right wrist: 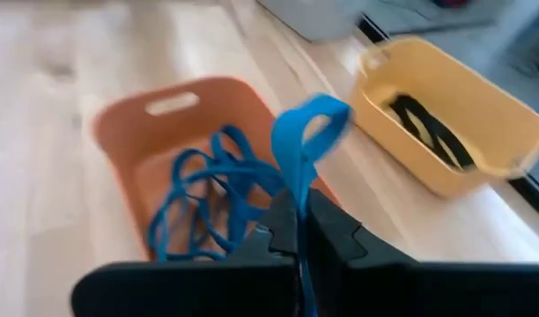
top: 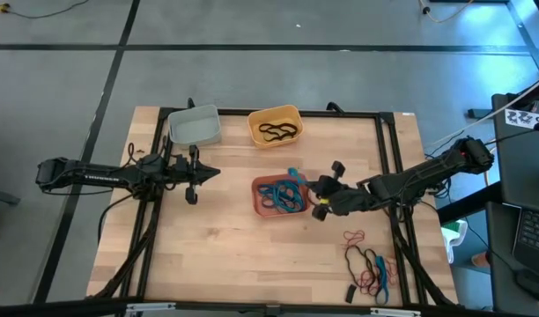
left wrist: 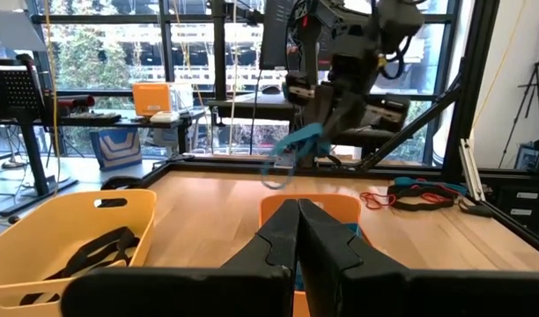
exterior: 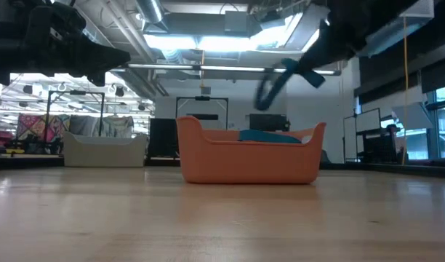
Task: Sort rubber bands into baskets
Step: Put the blue rubber band into the orange bin
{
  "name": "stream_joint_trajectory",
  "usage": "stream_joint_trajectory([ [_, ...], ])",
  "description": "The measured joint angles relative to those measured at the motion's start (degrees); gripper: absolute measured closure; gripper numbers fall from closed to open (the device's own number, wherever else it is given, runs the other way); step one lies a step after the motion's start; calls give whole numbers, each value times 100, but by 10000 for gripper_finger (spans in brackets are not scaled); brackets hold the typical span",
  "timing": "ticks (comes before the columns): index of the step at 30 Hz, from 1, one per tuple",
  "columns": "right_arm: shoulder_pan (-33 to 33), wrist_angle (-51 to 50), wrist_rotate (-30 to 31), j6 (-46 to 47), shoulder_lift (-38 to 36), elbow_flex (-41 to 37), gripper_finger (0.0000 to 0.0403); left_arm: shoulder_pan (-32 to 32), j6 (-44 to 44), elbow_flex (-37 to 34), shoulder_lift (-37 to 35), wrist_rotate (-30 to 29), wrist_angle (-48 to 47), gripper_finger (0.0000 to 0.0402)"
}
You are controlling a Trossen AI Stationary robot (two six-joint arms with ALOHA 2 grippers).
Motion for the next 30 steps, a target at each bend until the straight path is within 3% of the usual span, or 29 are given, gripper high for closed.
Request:
stream_joint_trajectory([
  [11, -30, 400, -414, -487, 49, 0, 397, -2, 0, 0, -1, -1, 1, 396],
  [21, -552, 1223, -1015, -922, 737, 0, 397, -1, 0, 1, -1, 0, 1, 396],
  [25, -750, 1250, -1444, -938, 923, 0, 397, -1, 1, 0, 0, -1, 0, 396],
  [30, -877, 1261, -1566, -1030, 1106, 0, 397, -2, 0, 1, -2, 0, 2, 396],
])
